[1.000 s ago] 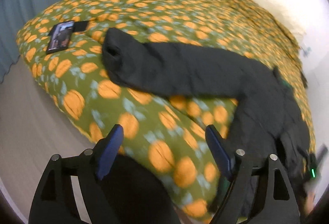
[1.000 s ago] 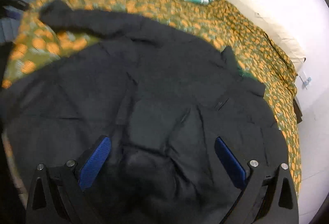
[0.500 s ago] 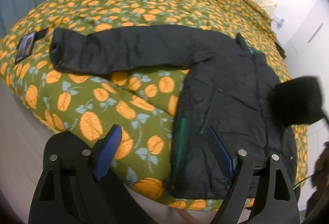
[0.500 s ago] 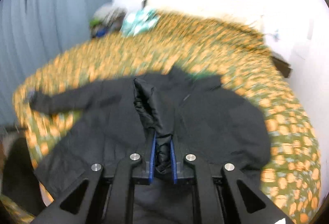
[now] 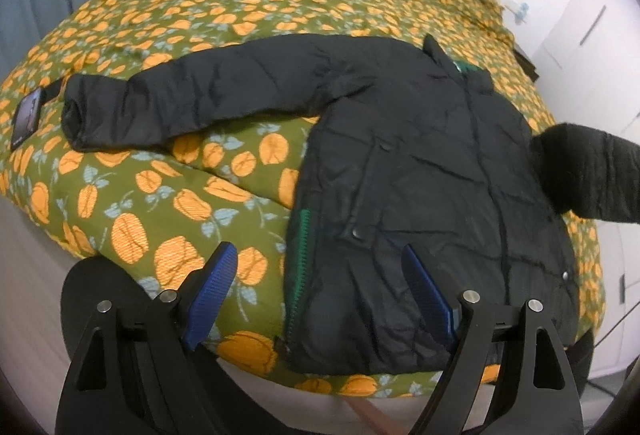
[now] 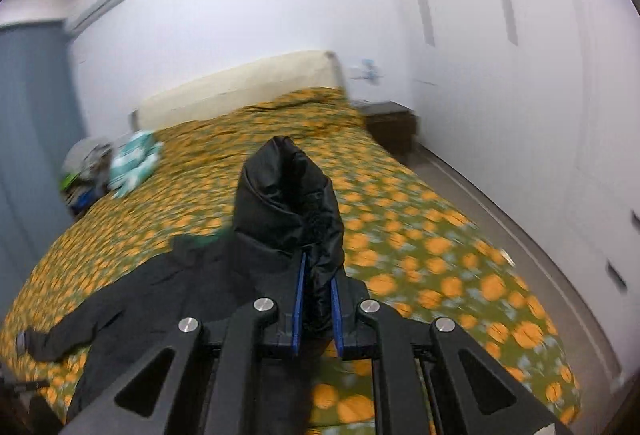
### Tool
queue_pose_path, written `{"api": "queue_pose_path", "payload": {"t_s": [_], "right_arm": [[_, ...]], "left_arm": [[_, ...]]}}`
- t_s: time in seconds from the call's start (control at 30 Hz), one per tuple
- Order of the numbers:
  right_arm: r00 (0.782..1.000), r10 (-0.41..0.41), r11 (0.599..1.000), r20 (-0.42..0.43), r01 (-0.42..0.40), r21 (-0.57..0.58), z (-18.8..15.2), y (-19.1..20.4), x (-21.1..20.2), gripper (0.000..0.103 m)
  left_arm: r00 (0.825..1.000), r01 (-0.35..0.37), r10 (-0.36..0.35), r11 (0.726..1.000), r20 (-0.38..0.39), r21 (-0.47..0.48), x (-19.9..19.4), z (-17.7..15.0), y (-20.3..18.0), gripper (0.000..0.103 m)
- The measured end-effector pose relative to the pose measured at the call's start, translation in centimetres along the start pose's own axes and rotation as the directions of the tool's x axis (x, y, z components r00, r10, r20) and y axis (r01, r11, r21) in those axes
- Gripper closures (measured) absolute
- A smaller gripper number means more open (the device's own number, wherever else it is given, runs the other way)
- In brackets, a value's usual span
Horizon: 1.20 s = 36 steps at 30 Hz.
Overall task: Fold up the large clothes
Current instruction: 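Grasp the other sleeve with the right tool and pull it outward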
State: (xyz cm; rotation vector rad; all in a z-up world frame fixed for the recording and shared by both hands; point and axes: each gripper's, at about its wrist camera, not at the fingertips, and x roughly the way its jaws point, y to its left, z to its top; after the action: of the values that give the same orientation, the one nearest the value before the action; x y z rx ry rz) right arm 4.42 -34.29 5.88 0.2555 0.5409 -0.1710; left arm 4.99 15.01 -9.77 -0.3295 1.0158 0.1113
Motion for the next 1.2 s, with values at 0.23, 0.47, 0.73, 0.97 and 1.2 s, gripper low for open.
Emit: {"api": "queue_pose_path", "payload": {"t_s": [0.23, 0.47, 0.73, 0.97, 1.2], "right_arm": [[0.984, -0.158, 0.965, -0.077, 0.170, 0.200, -2.8, -11.2, 3.6, 0.092], [0.935, -0.283, 0.893, -0.214, 0.338, 0.296, -6.2, -20.1, 7.8, 0.092], [0.873, -0.370, 0.827, -0.318, 0.465, 0.315, -9.1, -25.5, 9.4, 0.092], [0.862, -0.381, 0.835, -0.334, 0.476, 0.277, -9.6, -24.5, 8.6, 0.026], [0.884, -0.376, 0.887, -0.279, 0.430, 0.167, -8.6, -18.9, 3.1, 0.023]], "left_arm": [[1.000, 0.005, -0.005, 1.000, 0.004, 0.026, -0.5, 0.3, -1.1, 0.018], [1.000, -0.016, 0.017, 0.999, -0.017, 0.040, -0.1, 0.5, -1.8, 0.018], [0.998, -0.022, 0.025, 0.998, -0.050, 0.059, 1.4, 0.2, -2.1, 0.018], [0.995, -0.025, 0.028, 0.999, -0.095, 0.033, 2.4, -1.0, -0.6, 0.018], [0.985, -0.034, 0.032, 0.999, -0.170, -0.013, 4.0, -2.1, 1.6, 0.016]]}}
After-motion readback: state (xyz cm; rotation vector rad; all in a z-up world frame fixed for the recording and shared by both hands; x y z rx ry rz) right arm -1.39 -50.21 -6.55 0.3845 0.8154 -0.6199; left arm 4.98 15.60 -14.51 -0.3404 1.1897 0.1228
